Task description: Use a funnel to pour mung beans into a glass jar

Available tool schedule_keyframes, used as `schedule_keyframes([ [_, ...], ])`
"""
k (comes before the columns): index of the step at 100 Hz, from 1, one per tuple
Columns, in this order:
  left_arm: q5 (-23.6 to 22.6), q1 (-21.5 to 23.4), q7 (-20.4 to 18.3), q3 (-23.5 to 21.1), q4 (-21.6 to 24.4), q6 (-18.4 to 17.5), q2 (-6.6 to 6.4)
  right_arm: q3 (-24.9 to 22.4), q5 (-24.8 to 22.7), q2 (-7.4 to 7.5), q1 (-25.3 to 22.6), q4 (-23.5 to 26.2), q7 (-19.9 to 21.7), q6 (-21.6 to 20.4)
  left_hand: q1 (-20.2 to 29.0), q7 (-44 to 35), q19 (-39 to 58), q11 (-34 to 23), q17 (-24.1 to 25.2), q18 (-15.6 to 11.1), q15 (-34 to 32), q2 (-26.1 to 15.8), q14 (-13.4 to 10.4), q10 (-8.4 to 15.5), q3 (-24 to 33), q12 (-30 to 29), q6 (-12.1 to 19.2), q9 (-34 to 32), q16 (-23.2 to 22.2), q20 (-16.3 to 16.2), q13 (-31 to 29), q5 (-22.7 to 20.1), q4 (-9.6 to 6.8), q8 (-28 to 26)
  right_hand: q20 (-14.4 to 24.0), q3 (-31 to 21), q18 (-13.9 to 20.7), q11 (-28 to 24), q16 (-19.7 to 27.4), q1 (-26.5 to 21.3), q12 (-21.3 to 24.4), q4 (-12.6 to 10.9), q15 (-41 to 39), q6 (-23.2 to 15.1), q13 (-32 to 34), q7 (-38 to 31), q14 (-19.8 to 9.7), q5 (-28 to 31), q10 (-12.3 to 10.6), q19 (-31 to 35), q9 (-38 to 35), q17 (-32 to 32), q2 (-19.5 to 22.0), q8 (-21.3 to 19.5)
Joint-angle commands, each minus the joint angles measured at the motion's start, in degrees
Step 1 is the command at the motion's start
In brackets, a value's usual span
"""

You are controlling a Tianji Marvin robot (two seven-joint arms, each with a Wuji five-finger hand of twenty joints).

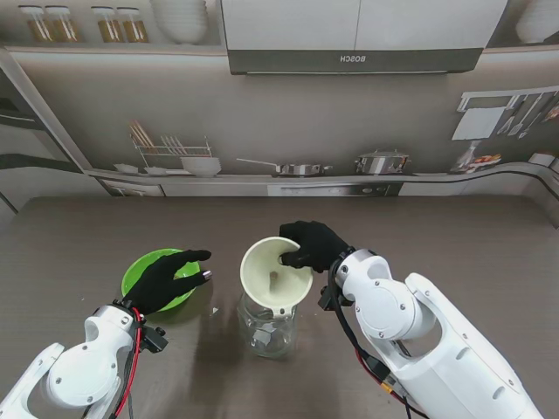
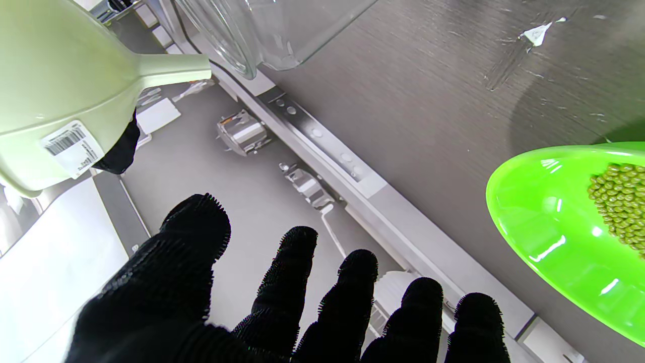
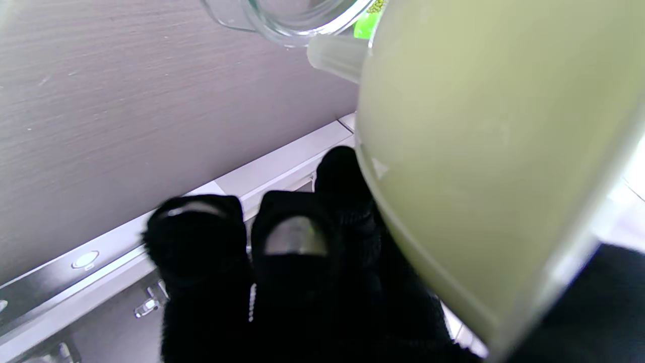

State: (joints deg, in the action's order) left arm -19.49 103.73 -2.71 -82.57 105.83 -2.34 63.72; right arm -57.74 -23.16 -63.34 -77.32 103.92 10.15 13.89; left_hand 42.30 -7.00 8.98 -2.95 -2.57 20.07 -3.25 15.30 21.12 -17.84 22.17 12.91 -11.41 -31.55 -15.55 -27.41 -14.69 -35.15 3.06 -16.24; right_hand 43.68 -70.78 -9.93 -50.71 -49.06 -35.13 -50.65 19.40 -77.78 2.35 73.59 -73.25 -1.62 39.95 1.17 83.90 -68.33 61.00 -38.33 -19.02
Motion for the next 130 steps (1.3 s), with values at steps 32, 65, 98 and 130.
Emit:
schedule_keyframes([
  [32,0.1,0.1,-1.1,-0.1,0.1,-0.2,0.16,1.5,-0.7,0.33,-0.2,-0.8,2.1,-2.6,1.5,0.3,-1.1,-0.2,0.9,-2.0,0.5,-2.8,-0.1,0.1,-1.4,0.6,1.3,-0.9,0.2,-0.5,0.7,-0.5,-1.53,0.0,-0.6,-2.8,-2.8,-2.1,0.5,-3.1,-0.3,-0.6,-0.2,-1.1,1.9,-1.5,-0.1,1.5,-0.6,0.2,-2.3,0.4,1.4,-1.7],
  [65,0.2,0.2,-1.1,-0.1,0.2,0.1,0.17,4.5,-3.2,-0.04,2.3,-6.0,0.2,-5.8,1.5,0.3,-1.1,-0.1,0.9,-2.0,0.5,-2.9,-0.1,0.2,-1.4,0.6,1.2,-0.8,0.2,-0.5,0.7,-0.6,-1.53,0.0,-1.5,-1.6,-3.9,-0.2,5.2,-1.9,2.6,-0.9,9.7,-2.8,1.7,-0.8,2.3,0.3,-1.7,-4.5,-0.5,-5.7,2.4,-1.3],
  [98,0.4,0.3,-1.2,-0.2,0.3,0.3,0.16,5.9,-5.5,0.03,3.6,-8.7,-0.3,-8.1,1.5,0.3,-1.1,-0.2,0.9,-2.0,0.6,-2.9,-0.2,0.0,-1.4,0.6,1.3,-1.0,0.2,-0.5,0.7,-0.5,-1.54,0.0,-2.5,-0.4,-5.2,5.6,11.5,4.6,7.3,-2.0,27.5,-3.5,1.1,4.5,5.0,-3.1,-1.1,-8.6,5.1,-13.1,2.4,2.3],
  [130,0.5,0.3,-1.3,-0.2,0.4,0.5,0.16,6.1,-7.4,0.23,4.0,-9.3,-0.3,-8.9,1.6,0.3,-1.1,-0.1,0.9,-2.0,0.6,-2.9,-0.2,0.0,-1.5,0.6,1.3,-0.9,0.2,-0.5,0.7,-0.5,-1.54,0.0,-4.6,0.1,-6.8,10.1,13.3,13.0,15.1,-6.8,38.8,-2.6,-6.0,13.6,6.9,-7.5,0.2,-14.1,15.9,-20.3,5.1,0.9],
])
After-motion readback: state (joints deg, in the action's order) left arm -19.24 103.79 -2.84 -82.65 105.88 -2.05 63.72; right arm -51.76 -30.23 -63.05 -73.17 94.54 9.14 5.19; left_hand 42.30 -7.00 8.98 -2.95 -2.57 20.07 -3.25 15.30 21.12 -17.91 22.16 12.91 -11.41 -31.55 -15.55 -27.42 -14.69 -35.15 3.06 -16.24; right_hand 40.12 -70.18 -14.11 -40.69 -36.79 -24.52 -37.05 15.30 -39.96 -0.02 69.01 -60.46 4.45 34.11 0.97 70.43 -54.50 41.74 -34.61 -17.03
